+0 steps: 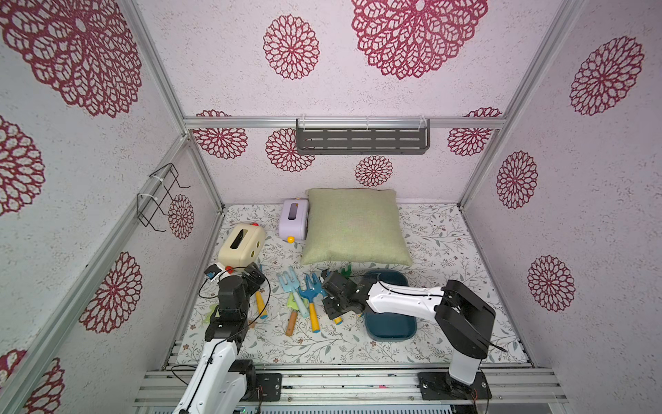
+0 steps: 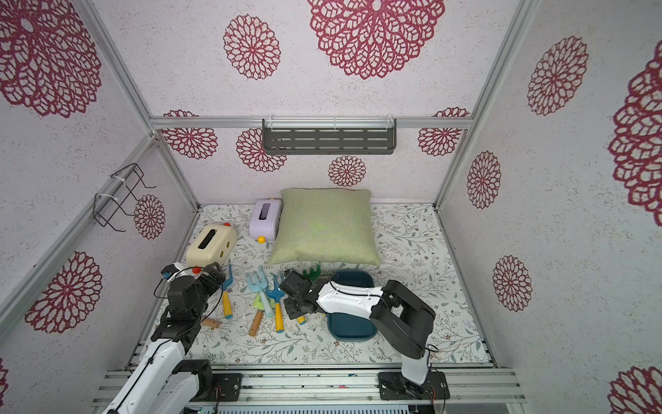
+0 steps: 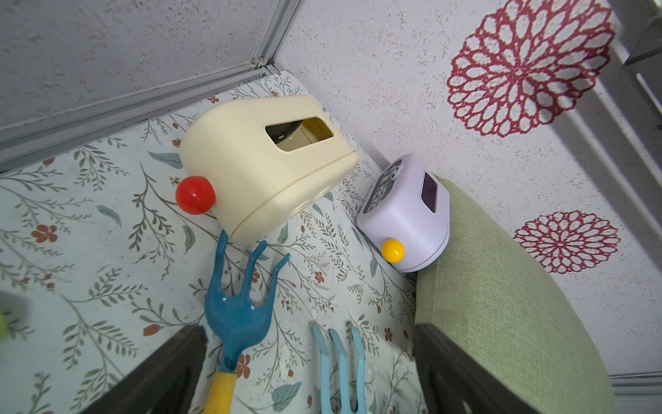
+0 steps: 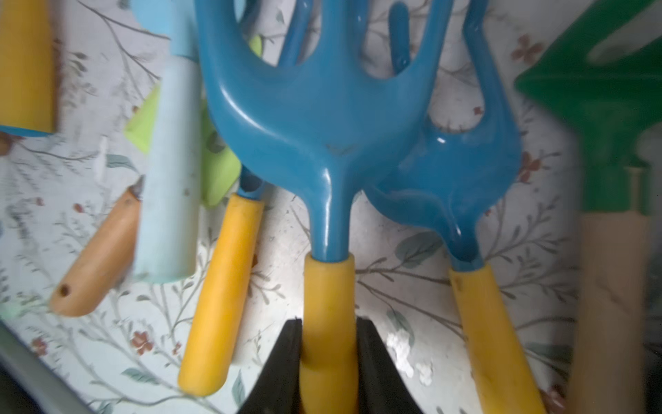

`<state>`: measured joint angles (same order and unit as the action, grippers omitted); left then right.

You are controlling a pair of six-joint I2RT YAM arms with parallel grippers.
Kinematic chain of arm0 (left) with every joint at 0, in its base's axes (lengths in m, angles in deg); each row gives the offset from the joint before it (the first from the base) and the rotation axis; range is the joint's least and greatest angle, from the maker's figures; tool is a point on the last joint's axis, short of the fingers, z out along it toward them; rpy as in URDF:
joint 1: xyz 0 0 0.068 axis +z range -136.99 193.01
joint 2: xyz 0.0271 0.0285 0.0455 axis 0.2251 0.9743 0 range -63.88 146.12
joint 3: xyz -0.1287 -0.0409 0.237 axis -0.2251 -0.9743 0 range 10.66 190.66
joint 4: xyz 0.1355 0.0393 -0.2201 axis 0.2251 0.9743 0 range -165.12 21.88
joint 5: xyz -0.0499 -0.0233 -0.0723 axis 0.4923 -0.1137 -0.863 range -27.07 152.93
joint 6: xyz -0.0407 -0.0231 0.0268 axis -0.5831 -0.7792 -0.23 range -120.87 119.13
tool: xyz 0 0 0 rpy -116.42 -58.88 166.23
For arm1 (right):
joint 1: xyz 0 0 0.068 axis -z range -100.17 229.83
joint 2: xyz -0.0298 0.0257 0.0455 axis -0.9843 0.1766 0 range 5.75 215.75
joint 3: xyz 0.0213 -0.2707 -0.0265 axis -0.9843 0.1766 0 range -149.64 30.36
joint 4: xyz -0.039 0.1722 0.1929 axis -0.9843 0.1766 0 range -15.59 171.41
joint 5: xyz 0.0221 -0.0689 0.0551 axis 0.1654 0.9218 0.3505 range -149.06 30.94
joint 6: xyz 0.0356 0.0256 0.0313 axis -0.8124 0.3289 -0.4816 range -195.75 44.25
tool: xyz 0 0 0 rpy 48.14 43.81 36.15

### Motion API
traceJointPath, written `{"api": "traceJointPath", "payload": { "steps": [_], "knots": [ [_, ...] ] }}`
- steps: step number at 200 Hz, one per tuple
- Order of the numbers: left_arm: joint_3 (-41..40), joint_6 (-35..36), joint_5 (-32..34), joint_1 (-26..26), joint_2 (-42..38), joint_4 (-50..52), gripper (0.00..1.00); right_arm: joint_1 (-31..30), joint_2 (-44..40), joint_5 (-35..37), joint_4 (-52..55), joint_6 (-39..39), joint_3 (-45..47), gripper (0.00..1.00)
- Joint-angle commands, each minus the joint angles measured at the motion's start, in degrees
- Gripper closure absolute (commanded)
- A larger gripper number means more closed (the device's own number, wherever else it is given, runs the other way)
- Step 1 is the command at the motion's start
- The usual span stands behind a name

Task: Put the rake into the storage box
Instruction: Pick up the rake at the center of the board, then place the rake in the storage box.

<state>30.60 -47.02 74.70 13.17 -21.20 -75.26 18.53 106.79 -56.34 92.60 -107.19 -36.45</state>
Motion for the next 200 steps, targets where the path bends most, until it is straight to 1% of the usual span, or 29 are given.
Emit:
{"api": "traceJointPath", "payload": {
  "steps": [1, 32, 86, 108, 124, 144, 178, 200],
  "knots": [
    [-1.2, -0.1, -0.2, 0.4, -2.3, -0.6, 0.03, -0.3, -8.2, 2.0, -3.0, -1.4, 0.5, 0.83],
    [-1.5, 0.0, -0.2, 0.4, -3.1, -0.5, 0.03, 1.5, -17.8, 2.9, -1.5, -3.5, 5.3, 0.83],
    [-1.3, -0.1, -0.5, 0.3, -1.4, -1.1, 0.03, 8.3, -36.3, 5.2, 11.2, -12.1, 18.6, 0.83],
    [-1.2, -0.1, -0.8, 0.3, -1.4, -1.2, 0.03, 10.0, -41.6, 5.3, 15.0, -15.5, 23.7, 0.82],
    [-1.3, -0.1, -0.8, 0.3, -1.4, -1.2, 0.03, 10.9, -43.4, 5.4, 16.5, -17.0, 26.7, 0.82],
    [-1.3, -0.1, -0.6, 0.3, -1.3, -1.2, 0.03, 12.2, -43.7, 5.9, 16.4, -17.9, 30.0, 0.82],
    [-1.1, 0.2, -0.5, 0.3, -0.7, -0.9, 0.03, 14.5, -39.5, 6.6, 14.0, -17.8, 33.6, 0.82],
    [-1.2, 0.4, -0.4, 0.3, -0.8, -0.9, 0.03, 15.1, -36.4, 7.0, 11.7, -17.2, 34.1, 0.81]
  ]
}}
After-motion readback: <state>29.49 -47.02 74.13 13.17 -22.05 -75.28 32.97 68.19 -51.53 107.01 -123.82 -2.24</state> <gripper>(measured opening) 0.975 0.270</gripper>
